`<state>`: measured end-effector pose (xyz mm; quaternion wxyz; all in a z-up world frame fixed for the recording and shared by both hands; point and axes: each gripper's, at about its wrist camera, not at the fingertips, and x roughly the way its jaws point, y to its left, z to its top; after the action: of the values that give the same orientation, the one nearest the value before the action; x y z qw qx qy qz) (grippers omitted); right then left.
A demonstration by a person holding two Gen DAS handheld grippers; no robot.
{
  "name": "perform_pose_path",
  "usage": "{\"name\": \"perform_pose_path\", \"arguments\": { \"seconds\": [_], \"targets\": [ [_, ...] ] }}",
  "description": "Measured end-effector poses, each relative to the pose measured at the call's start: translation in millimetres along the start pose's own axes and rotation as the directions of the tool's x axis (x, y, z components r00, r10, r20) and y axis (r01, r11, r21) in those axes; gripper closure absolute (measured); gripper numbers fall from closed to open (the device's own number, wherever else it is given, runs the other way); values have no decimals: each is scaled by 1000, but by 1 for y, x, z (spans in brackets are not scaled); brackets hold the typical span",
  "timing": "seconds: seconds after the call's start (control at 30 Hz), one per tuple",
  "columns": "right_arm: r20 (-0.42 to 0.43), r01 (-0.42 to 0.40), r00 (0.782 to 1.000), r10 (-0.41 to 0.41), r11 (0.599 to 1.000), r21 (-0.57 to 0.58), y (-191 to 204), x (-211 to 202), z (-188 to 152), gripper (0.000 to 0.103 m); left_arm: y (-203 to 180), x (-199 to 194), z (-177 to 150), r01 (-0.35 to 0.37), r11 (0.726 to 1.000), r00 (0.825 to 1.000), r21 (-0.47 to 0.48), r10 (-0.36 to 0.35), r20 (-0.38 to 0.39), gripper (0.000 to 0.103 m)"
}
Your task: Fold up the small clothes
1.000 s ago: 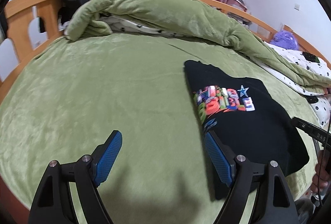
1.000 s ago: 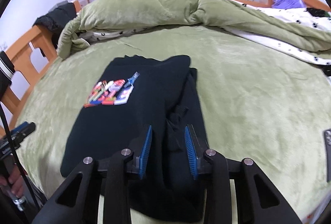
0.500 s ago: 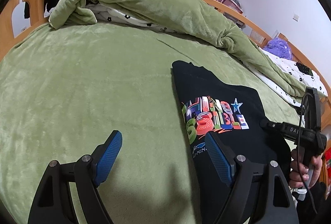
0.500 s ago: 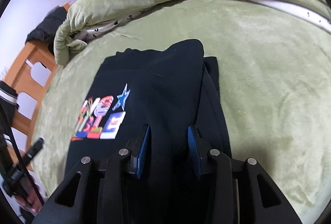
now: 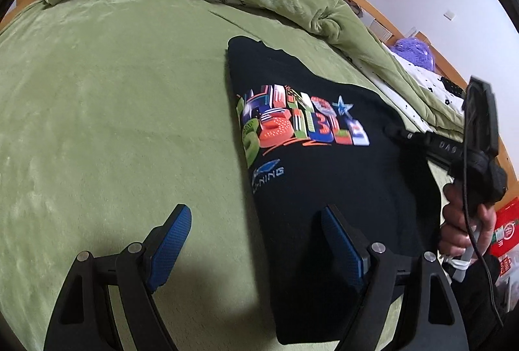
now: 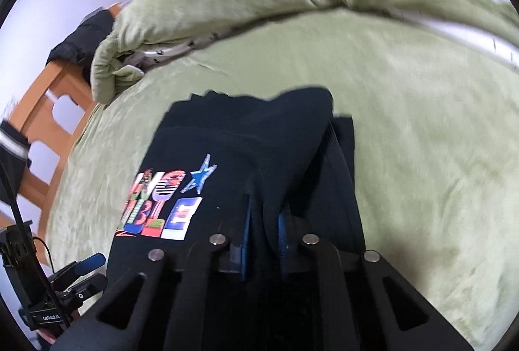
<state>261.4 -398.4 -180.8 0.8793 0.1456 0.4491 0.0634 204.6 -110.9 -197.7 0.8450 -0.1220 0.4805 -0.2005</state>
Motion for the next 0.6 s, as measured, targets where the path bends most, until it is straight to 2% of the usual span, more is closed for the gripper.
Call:
{"name": "perform_pose_path", "arguments": {
  "seconds": [0.23, 0.3, 0.4, 0.5, 0.57, 0.6],
  "targets": [
    [104, -30, 994, 35, 998, -51, 4, -49, 12, 92, -7, -13, 1, 4, 1000, 1000, 27, -4, 5, 22],
    [125, -5, 992, 12, 998, -61, -2, -55, 10, 92, -11, -17, 1, 13, 999, 1000, 40, -14, 16, 20],
    [72, 61, 996, -56, 995, -77, -8, -33, 3, 92, -15, -16, 4, 8, 999, 1000, 43, -9, 14, 20],
    [-38, 97, 994, -100, 992, -76, -14, 1, -9, 87, -18, -15, 5, -3, 999, 1000, 48, 3, 5, 20],
    [-58, 118, 991, -122, 990, -78, -16, 5, -12, 78, -20, -18, 5, -13, 998, 1000, 63, 12, 13, 20],
    [-47, 115, 992, -118, 991, -69, -19, 0, -13, 77, -20, -20, 5, -22, 997, 1000, 71, 20, 19, 20]
  ]
}}
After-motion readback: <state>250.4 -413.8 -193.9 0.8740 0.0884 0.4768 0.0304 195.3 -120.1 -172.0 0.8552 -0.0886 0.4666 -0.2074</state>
